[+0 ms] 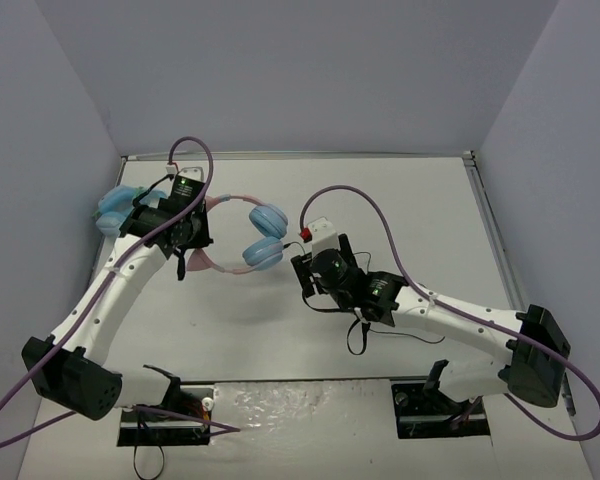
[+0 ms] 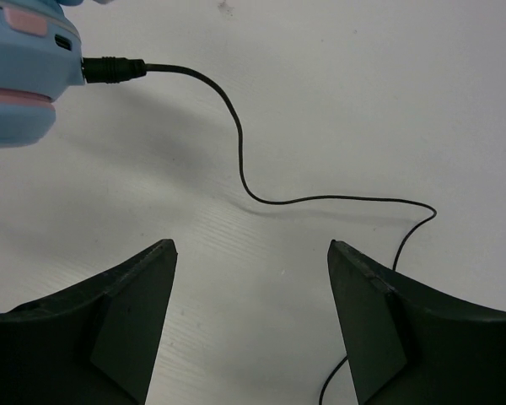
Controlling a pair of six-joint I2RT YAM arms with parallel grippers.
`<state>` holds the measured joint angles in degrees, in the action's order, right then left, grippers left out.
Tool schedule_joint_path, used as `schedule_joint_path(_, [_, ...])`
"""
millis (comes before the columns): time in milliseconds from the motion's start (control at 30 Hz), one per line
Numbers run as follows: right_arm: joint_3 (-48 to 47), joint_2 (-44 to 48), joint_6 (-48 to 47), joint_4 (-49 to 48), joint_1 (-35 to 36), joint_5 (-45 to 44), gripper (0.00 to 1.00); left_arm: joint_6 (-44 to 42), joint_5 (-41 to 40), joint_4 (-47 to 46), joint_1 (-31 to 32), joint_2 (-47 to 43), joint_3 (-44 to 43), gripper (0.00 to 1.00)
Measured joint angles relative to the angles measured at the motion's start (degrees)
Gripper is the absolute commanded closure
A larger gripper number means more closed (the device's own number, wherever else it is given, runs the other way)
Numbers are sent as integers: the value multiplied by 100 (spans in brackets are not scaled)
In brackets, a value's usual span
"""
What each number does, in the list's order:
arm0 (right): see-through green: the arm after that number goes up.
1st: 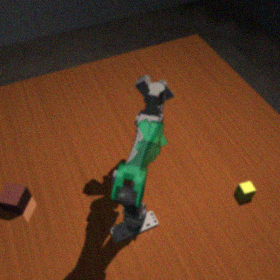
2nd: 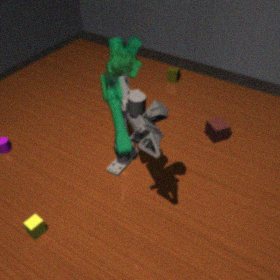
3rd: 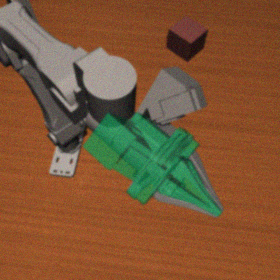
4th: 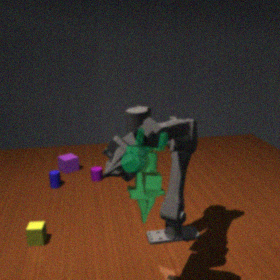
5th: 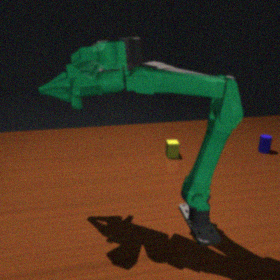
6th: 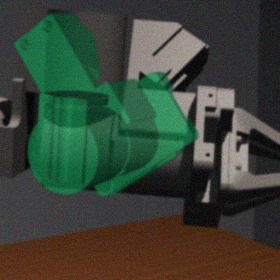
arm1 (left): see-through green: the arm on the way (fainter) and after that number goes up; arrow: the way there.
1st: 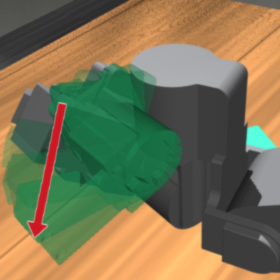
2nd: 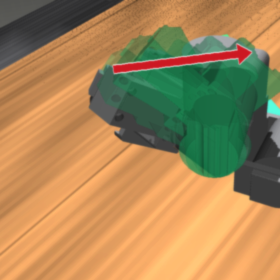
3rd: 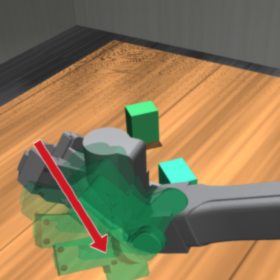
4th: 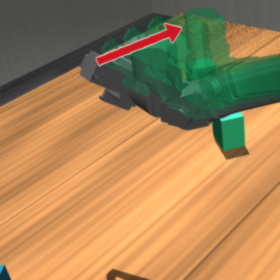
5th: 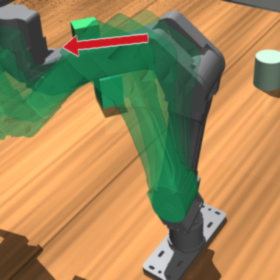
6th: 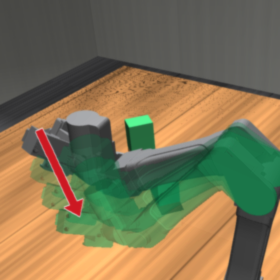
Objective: Wrap the headphones
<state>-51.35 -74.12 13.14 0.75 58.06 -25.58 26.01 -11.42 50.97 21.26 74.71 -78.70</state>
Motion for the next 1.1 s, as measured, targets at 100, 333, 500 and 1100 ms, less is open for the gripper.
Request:
schedule_joint_path(100, [407,143,-84,-697,13,-128,31,-1,34,65,-2,12,-92,100])
schedule_joint_path(333, [662,149,-165,-1763,15,-540,33,-1,149,197,-2,51,-191,100])
schedule_joint_path(500, [668,-140,-178,-2291,15,-741,35,-1,252,361,-7,56,-407,100])
schedule_joint_path(1100, [684,-433,-341,-2810,-187,-957,48,1,455,746,-7,-35,-1014,100])
